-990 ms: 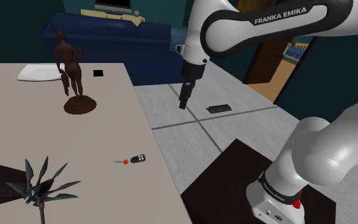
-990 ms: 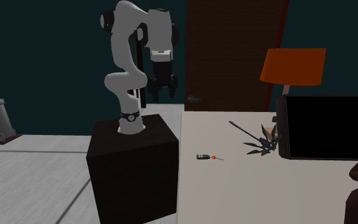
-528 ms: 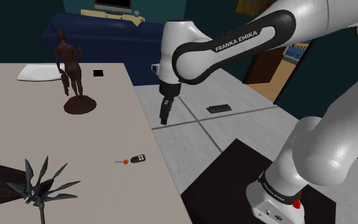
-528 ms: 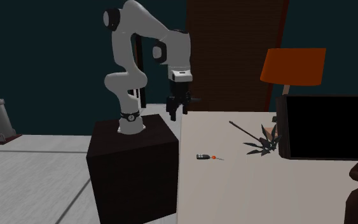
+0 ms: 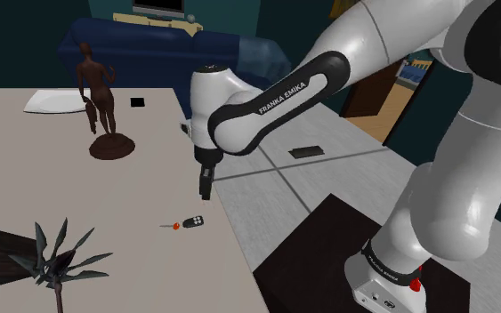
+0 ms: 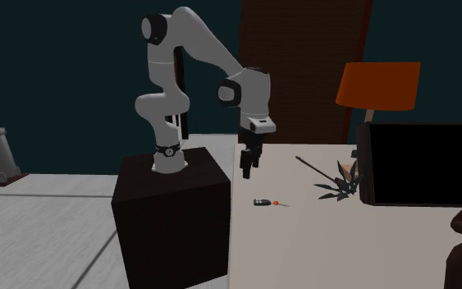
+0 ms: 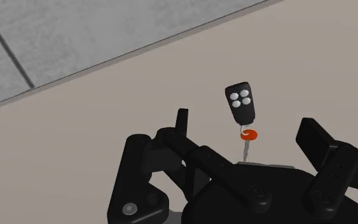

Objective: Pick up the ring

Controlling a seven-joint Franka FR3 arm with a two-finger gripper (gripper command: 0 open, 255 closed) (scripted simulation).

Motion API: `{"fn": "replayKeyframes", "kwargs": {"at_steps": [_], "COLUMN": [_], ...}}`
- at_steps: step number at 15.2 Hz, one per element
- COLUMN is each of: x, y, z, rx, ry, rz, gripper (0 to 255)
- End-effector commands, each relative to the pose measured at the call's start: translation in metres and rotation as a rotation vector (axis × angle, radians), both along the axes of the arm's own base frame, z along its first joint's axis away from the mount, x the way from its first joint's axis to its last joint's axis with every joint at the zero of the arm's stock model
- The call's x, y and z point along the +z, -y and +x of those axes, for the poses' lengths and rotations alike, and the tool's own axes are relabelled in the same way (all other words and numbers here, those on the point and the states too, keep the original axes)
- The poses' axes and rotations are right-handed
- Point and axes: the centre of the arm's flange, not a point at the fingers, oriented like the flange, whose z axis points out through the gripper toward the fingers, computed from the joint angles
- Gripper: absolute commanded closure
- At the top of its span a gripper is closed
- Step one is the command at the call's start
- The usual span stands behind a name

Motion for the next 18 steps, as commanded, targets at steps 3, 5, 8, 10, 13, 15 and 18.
{"fn": "replayKeyframes", "kwargs": {"at_steps": [3, 5, 8, 10, 13, 15, 18], "x": [-0.043, -0.063, -0.089, -0.1, -0.116, -0.126, -0.129], "y": [-0.033, -0.05, -0.072, -0.072, -0.072, -0.072, -0.072], "z": [0.011, 0.015, 0.019, 0.019, 0.019, 0.019, 0.019], "rx": [0.079, 0.118, 0.167, 0.167, 0.167, 0.167, 0.167], "ry": [-0.006, -0.01, -0.014, -0.014, -0.014, -0.014, -0.014], "rz": [-0.01, -0.016, -0.023, -0.023, -0.023, -0.023, -0.023], "gripper": [0, 0, 0, 0, 0, 0, 255]}}
